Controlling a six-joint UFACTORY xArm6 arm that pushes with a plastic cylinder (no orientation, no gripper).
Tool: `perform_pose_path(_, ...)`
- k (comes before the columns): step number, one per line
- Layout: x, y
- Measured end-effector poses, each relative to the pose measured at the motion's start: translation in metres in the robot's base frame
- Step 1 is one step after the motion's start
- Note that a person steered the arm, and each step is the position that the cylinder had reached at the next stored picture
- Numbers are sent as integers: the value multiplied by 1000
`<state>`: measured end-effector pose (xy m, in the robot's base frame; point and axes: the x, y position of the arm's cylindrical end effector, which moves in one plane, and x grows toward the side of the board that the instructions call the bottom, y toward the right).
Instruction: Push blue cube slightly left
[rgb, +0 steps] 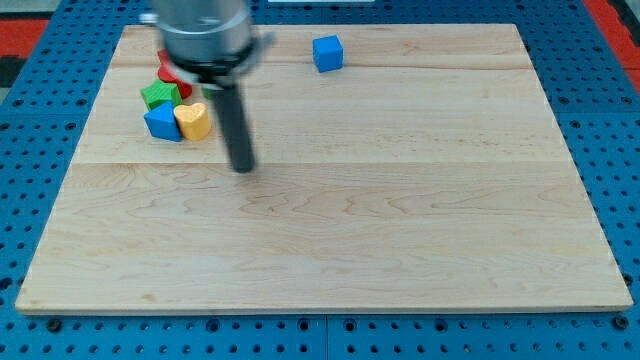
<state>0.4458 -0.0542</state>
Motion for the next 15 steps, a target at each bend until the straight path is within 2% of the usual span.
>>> perform_pose_path(1,-30,92)
perform_pose_path(2,-100,135)
perform_pose_path(3,-172,146)
perform_pose_path(4,-185,148)
perform_pose_path(8,-197,43)
perform_pose_path(9,-193,39)
perform_pose_path(10,-170,45)
perform_pose_path(13,-185,16)
perform_pose_path(15,-185,35)
